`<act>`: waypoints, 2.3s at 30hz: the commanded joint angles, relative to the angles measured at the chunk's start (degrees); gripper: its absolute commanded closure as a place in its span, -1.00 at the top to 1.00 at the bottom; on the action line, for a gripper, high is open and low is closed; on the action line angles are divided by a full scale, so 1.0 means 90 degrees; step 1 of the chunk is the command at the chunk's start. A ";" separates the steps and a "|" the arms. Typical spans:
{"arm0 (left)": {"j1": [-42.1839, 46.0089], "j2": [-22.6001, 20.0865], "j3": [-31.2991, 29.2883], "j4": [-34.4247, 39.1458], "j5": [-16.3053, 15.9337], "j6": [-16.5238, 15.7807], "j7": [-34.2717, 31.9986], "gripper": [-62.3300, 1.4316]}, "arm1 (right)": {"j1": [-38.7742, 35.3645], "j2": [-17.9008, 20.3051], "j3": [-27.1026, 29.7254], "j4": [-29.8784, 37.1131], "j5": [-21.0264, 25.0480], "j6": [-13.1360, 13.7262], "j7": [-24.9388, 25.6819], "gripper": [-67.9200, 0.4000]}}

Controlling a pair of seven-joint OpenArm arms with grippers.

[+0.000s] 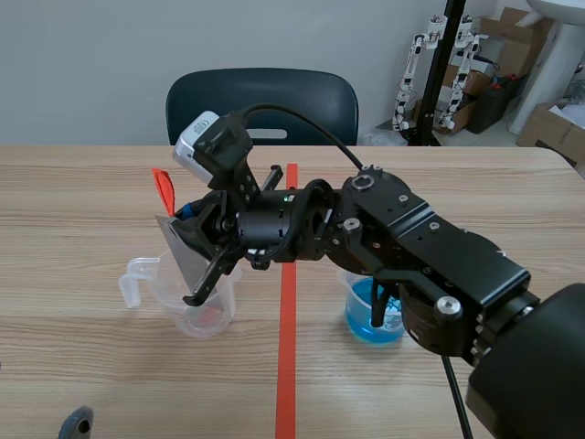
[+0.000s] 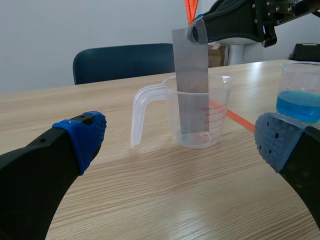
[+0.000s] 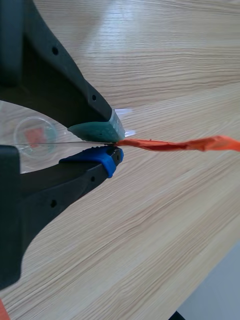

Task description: Do the redox reaction experiment. put the plate into the left beaker

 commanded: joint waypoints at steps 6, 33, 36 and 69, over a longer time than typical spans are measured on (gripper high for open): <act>0.0017 -0.0056 -0.0029 0.0034 -0.0039 -0.0007 -0.0291 1.00 | 0.0090 -0.0039 0.0010 0.0051 -0.0491 0.0141 -0.0041 1.00; 0.0017 -0.0056 -0.0029 0.0034 -0.0039 -0.0007 -0.0291 1.00 | 0.0090 -0.0056 0.0010 0.0053 -0.0493 0.0095 -0.0036 1.00; 0.0017 -0.0056 -0.0029 0.0034 -0.0039 -0.0007 -0.0291 1.00 | 0.0090 -0.0056 0.0010 0.0053 -0.0491 0.0095 -0.0036 1.00; 0.0017 -0.0056 -0.0029 0.0034 -0.0039 -0.0007 -0.0291 1.00 | 0.0087 -0.0056 0.0012 0.0053 -0.0491 0.0090 -0.0015 1.00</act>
